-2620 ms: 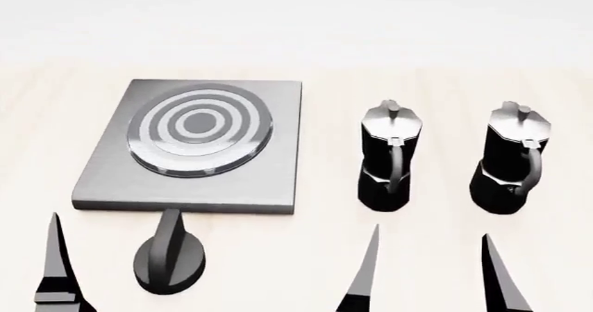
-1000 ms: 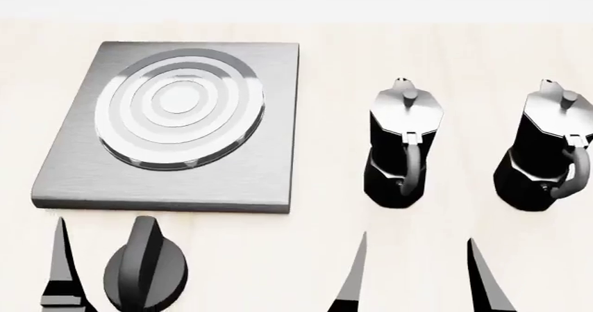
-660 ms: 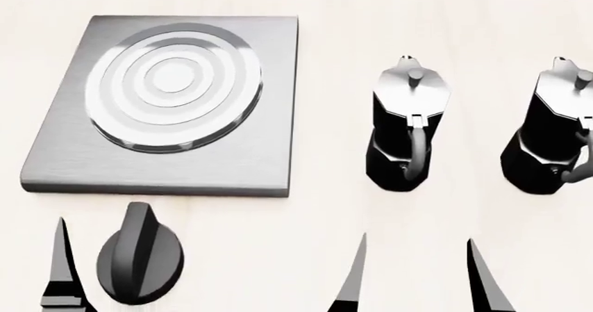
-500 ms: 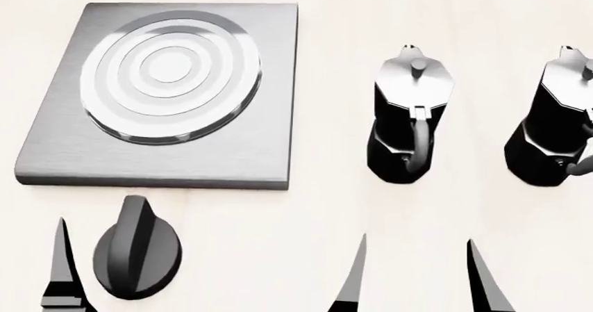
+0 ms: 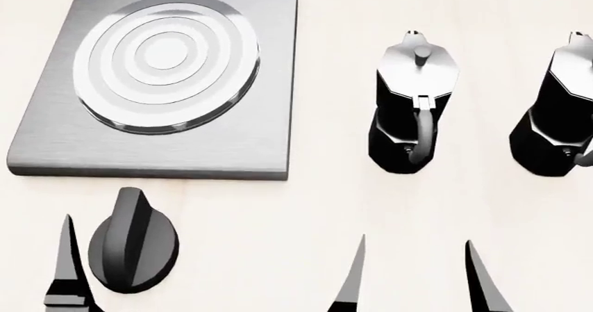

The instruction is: Turn off the stove.

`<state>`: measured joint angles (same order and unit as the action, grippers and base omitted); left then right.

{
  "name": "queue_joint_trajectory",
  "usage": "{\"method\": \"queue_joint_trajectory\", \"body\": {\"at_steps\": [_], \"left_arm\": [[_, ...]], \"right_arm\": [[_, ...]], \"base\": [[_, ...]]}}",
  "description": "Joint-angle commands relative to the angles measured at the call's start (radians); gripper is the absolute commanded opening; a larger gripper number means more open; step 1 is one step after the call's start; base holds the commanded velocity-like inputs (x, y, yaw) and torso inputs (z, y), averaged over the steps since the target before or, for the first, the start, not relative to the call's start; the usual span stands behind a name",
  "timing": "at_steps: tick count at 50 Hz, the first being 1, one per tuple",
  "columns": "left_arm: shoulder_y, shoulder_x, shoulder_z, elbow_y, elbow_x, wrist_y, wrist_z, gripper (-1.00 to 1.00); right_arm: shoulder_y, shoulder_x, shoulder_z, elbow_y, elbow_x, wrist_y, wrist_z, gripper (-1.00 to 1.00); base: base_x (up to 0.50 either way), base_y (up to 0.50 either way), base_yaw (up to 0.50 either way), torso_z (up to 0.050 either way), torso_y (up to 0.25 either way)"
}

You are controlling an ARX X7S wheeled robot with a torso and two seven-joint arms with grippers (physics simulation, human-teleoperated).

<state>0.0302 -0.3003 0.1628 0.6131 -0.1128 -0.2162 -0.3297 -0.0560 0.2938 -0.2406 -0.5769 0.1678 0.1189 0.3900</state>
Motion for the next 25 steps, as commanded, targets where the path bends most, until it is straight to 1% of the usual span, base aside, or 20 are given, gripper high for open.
{"method": "queue_joint_trajectory", "body": {"at_steps": [1,12,25], "left_arm": [[-0.042,0.021,0.004,0.035,-0.017,-0.016,0.037,1.00],[-0.138,0.038,0.062,0.053,-0.053,-0.075,0.072,1.00],[-0.160,0.058,0.085,-0.038,-0.067,-0.030,0.082,1.00]], "right_arm": [[0.005,-0.010,0.018,0.019,-0.009,-0.015,-0.020,1.00],[0.005,-0.004,0.014,0.022,-0.007,-0.018,-0.014,1.00],[0.005,0.001,0.008,0.029,-0.004,-0.023,-0.009,1.00]], "base": [[0.00,0.00,0.00,0.000,0.000],[0.00,0.00,0.00,0.000,0.000],[0.00,0.00,0.00,0.000,0.000]]}}
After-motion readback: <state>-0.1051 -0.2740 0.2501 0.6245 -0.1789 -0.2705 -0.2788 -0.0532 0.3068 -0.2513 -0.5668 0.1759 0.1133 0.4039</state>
